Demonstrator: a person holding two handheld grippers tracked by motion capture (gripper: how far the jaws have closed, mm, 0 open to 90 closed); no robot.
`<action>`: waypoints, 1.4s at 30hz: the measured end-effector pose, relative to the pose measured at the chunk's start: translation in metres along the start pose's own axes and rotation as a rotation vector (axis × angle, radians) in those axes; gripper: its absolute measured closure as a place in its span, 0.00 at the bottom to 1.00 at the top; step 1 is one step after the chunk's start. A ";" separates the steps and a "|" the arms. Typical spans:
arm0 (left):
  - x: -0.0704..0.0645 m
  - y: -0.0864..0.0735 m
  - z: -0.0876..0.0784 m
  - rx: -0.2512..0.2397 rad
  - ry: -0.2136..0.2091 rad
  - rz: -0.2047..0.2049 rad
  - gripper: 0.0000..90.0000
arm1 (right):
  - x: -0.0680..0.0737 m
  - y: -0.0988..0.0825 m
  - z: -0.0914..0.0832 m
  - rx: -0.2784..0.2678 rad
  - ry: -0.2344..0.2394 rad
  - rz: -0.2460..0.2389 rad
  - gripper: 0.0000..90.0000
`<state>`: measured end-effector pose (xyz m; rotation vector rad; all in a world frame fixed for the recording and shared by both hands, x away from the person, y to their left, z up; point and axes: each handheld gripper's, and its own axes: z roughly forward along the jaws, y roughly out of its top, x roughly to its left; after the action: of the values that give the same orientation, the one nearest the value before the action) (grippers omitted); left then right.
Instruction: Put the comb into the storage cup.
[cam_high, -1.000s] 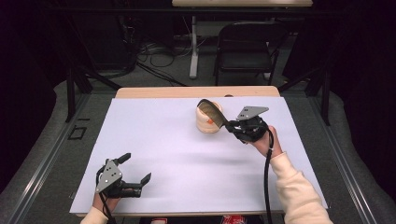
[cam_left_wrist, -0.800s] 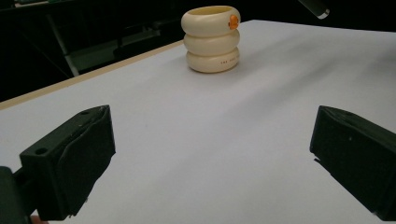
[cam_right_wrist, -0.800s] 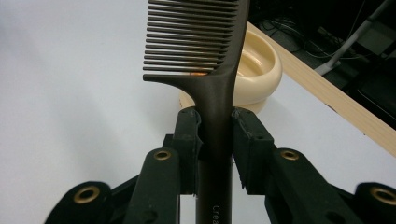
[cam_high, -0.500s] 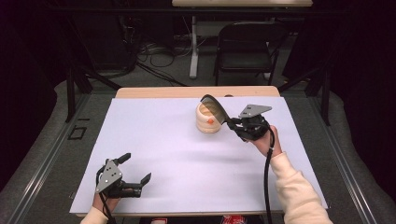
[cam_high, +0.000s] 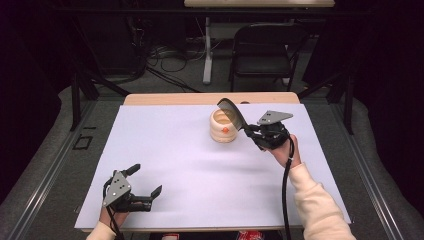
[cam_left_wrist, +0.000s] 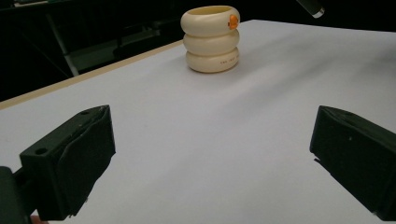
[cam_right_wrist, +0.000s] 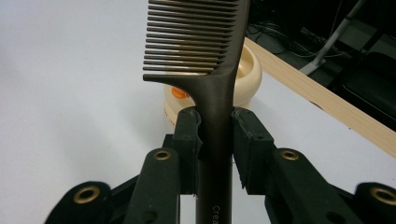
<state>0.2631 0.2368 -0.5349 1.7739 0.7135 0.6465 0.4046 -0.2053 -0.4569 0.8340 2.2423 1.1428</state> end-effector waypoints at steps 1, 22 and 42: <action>0.000 0.000 0.000 0.001 0.000 -0.001 0.00 | 0.000 0.000 0.000 -0.001 -0.002 -0.001 0.80; -0.001 0.000 0.001 0.003 0.003 0.001 0.00 | -0.004 0.003 0.009 -0.018 -0.035 0.032 0.80; -0.001 0.001 0.001 0.001 0.004 0.002 0.00 | -0.008 0.013 0.019 -0.034 -0.044 0.051 0.80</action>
<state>0.2630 0.2356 -0.5346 1.7748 0.7155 0.6512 0.4260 -0.1943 -0.4545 0.8978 2.1713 1.1714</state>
